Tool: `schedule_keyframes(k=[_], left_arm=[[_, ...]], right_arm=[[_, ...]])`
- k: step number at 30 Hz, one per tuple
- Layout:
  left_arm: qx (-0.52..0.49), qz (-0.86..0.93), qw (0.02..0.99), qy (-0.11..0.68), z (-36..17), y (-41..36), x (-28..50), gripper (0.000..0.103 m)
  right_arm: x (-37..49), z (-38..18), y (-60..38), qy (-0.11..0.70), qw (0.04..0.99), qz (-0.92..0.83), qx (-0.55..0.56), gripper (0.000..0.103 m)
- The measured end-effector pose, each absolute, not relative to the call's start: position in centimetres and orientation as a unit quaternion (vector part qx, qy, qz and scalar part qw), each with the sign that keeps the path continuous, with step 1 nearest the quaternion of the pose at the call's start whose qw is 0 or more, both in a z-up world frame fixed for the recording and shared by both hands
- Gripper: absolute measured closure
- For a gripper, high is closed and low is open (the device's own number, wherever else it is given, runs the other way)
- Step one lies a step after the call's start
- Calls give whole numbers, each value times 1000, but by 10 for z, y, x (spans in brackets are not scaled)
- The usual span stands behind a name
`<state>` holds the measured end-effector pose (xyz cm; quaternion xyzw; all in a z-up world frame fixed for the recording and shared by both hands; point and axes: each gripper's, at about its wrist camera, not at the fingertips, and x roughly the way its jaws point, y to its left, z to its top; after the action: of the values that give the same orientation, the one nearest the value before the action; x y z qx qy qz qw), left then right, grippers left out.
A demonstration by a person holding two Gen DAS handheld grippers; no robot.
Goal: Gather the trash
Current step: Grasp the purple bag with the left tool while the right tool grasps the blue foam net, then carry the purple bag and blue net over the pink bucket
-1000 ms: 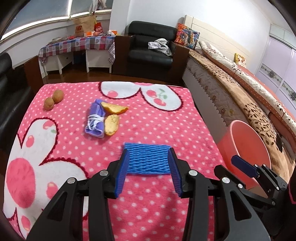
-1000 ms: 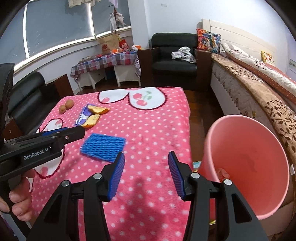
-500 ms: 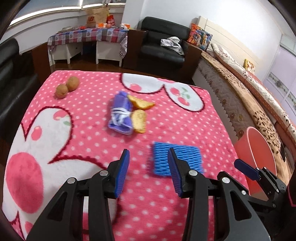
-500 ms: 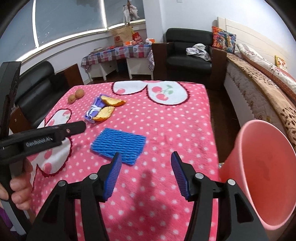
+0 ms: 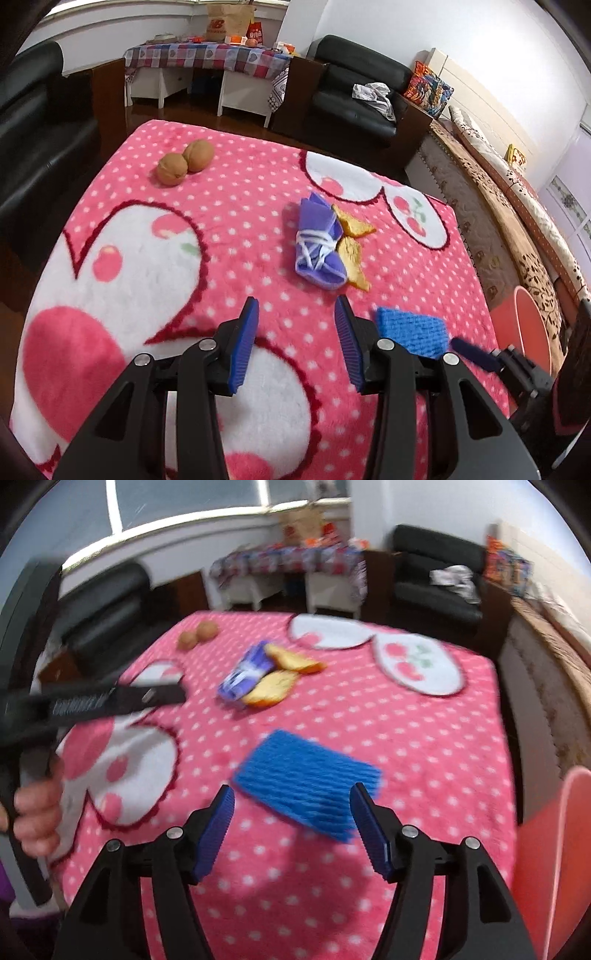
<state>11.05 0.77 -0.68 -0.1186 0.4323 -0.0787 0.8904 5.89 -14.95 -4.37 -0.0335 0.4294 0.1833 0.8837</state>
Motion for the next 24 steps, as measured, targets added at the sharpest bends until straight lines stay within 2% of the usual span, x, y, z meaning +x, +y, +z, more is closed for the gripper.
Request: schedule_keyframes(k=[5, 7, 12, 14, 15, 16, 20, 23, 24], left_arm=[[-107, -77, 892, 433, -11, 0, 136, 60], [-101, -73, 891, 436, -16, -5, 146, 60], [-95, -68, 887, 447, -29, -16, 166, 60], [-97, -66, 888, 445, -32, -18, 167, 61], [-99, -66, 888, 444, -32, -19, 167, 64], [-103, -72, 887, 445, -33, -19, 167, 73], [-93, -73, 891, 438, -30, -20, 163, 83], [-104, -69, 891, 437, -26, -15, 157, 85], [-107, -68, 891, 436, -23, -13, 155, 91]], right_arm=[[69, -55, -140, 461, 866, 182, -57, 43], [72, -56, -141, 464, 866, 173, -63, 53], [80, -56, -141, 462, 868, 159, -86, 67], [81, -57, -144, 459, 871, 152, -87, 78], [82, -56, -147, 459, 872, 148, -81, 87], [83, -56, -151, 459, 874, 144, -71, 94], [83, -50, -168, 452, 880, 145, -26, 97], [75, -43, -177, 442, 886, 144, -4, 97], [71, -41, -180, 439, 887, 144, 5, 97]])
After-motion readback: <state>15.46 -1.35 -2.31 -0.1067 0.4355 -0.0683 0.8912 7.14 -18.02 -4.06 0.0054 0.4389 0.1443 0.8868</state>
